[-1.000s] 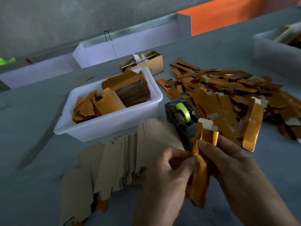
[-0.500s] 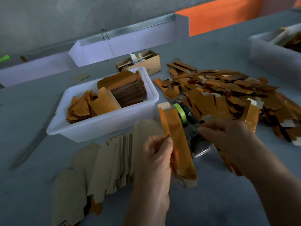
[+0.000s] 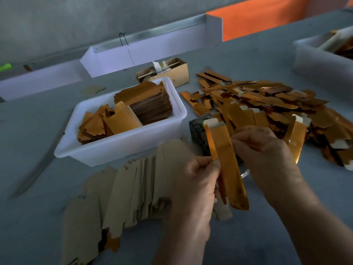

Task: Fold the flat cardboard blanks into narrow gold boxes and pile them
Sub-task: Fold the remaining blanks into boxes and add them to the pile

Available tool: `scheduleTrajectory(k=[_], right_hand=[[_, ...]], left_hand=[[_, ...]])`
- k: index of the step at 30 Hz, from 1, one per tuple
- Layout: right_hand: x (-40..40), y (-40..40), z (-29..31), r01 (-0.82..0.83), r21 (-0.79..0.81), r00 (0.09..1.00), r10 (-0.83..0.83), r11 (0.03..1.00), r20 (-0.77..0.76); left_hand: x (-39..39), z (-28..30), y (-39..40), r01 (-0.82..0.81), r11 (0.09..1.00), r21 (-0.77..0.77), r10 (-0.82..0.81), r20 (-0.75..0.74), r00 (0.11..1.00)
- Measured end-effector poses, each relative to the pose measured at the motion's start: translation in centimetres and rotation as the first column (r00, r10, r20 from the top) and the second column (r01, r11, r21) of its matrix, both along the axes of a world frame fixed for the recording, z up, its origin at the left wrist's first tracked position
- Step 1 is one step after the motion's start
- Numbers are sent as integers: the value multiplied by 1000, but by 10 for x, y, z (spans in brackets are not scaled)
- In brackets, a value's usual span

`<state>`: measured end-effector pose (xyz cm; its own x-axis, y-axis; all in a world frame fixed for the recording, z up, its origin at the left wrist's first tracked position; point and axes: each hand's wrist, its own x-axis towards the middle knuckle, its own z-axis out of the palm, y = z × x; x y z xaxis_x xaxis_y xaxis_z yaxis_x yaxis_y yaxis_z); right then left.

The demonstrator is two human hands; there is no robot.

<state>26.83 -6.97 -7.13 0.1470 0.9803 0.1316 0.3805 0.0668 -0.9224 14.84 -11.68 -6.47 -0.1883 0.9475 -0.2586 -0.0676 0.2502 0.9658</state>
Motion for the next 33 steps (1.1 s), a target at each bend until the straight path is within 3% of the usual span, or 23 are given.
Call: scheduleTrajectory(k=[2,10,20,22,24,26,29,31,33], right_hand=[[2,-7,-2,11,-14,994,-12,1000,-105],[10,-23,-15,67,-46,976,-56,997,210],[11,-27,-20,46,33,979,-52,998,195],[11,-27,-16,18,91,948,-46,996,315],[9,-24,-14,-20,140,861,-54,990,505],[8,-27,-15,-23,131,829,-54,991,556],[17,-32,-13,27,99,909,-66,995,412],[28,-38,-11,37,-15,991,-35,999,131],[32,-44,0,-13,-118,987,-6,993,-159]], left_hand=[[1,0,-1,4,1000,20,-4,9,1000],[2,-3,2,9,998,60,-11,39,999],[11,-4,10,81,989,120,-76,-50,996],[11,-7,11,81,989,122,-72,-73,995],[12,-8,12,71,989,129,-60,-94,994],[12,-7,12,69,990,123,-57,-102,993],[11,-5,11,80,990,112,-71,-80,994],[8,-3,8,73,990,123,-59,-112,992],[5,-2,4,72,990,120,-55,-138,989]])
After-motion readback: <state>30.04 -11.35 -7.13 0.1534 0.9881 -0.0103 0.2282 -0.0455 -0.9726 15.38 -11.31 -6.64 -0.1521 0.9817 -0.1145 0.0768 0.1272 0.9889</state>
